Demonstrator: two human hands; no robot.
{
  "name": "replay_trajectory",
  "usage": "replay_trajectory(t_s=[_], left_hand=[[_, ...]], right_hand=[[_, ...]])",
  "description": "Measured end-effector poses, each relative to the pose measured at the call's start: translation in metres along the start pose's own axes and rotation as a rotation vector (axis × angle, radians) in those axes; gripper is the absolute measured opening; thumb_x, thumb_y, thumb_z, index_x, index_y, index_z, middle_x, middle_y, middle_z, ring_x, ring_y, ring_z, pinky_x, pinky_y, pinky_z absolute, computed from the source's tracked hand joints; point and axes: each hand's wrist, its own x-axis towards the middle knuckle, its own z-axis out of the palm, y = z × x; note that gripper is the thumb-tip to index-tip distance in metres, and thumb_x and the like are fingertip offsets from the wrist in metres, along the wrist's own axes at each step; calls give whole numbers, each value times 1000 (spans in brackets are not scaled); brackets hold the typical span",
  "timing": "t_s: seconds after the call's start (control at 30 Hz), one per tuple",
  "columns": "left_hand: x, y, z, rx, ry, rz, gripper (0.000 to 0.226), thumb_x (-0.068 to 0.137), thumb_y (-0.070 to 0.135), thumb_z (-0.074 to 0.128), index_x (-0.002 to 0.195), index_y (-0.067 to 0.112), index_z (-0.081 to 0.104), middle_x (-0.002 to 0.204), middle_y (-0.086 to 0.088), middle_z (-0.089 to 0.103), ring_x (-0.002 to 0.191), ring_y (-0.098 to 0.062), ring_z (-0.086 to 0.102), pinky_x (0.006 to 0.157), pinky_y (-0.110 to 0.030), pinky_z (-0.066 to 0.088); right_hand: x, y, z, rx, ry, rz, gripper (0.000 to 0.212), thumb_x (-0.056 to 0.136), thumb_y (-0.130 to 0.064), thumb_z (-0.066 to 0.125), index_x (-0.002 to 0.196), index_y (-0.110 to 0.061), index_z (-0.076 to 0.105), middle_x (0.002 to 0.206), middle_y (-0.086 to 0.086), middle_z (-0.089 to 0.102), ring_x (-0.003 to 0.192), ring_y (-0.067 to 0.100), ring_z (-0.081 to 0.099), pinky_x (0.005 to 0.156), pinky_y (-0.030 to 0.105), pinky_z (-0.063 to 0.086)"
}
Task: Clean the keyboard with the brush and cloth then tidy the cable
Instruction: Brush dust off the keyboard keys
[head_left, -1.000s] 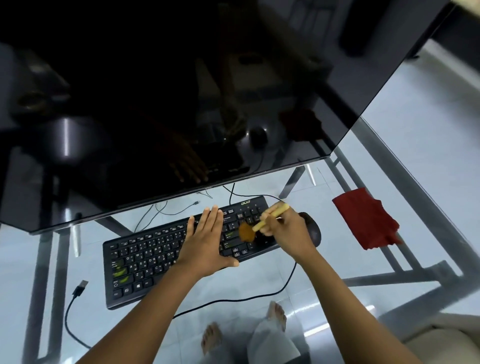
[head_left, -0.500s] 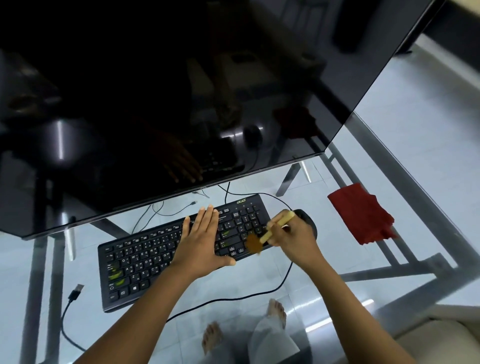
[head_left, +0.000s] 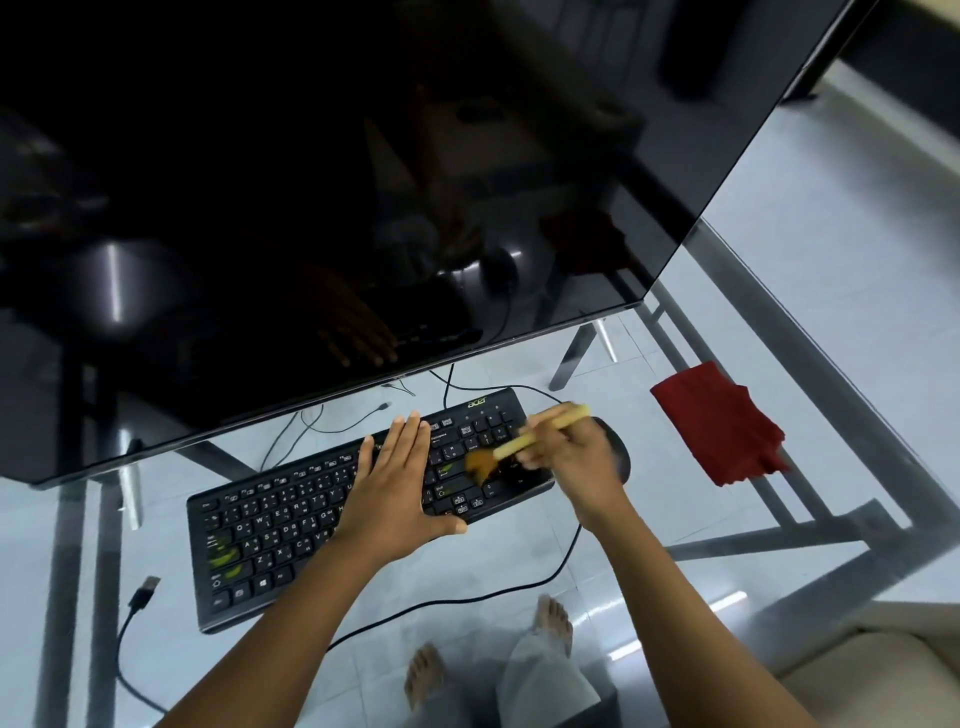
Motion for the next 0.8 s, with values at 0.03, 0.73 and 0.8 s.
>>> replay_trajectory(t_s=[0.03,0.73,0.8], left_hand=[[0,0,0,-1,0,0,128,65,80,58,152,18,-12,158,4,-24,143,-11,-28,118,-44,-13],[0,-3,0,-4,-2,5,127,66,81,56,152,18,-14,157,5,-25,143,-11,-28,117,-43,-15],[0,-2,0,-11,0,6,127,66,80,57,152,18,-13,158,5,-24,143,-11,-27,118,-43,-15]], right_hand=[[0,-3,5,-95,-30,-30,10,98,-13,59,89,-13,63,79,2,72,67,7,69,67,24,57],[20,-28,19,-352,-152,-247,11,99,-13,54,91,-9,61,75,-3,70,73,12,68,73,27,58],[16,-24,17,-457,-119,-286,10,99,-15,54,92,-13,61,86,-1,67,79,17,65,74,32,55]])
